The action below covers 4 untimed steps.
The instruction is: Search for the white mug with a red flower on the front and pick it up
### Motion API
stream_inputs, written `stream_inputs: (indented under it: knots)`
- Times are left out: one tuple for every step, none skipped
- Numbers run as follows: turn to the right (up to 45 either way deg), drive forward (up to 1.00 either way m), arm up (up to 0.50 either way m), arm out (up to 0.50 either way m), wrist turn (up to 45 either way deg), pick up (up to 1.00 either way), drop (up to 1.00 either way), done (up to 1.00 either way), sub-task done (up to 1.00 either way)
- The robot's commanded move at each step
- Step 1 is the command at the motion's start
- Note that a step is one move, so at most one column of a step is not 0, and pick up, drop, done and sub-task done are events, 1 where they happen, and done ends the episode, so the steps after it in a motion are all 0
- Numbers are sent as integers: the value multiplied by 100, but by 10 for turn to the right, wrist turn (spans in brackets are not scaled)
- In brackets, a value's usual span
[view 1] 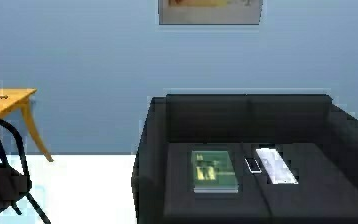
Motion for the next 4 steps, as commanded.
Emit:
stream_inputs:
  knots:
    - [-450, 0, 0, 0, 0, 0, 0, 0, 0]
    - [-450, 0, 0, 0, 0, 0, 0, 0, 0]
    - [-450, 0, 0, 0, 0, 0, 0, 0, 0]
    - [-270, 0, 0, 0, 0, 0, 0, 0, 0]
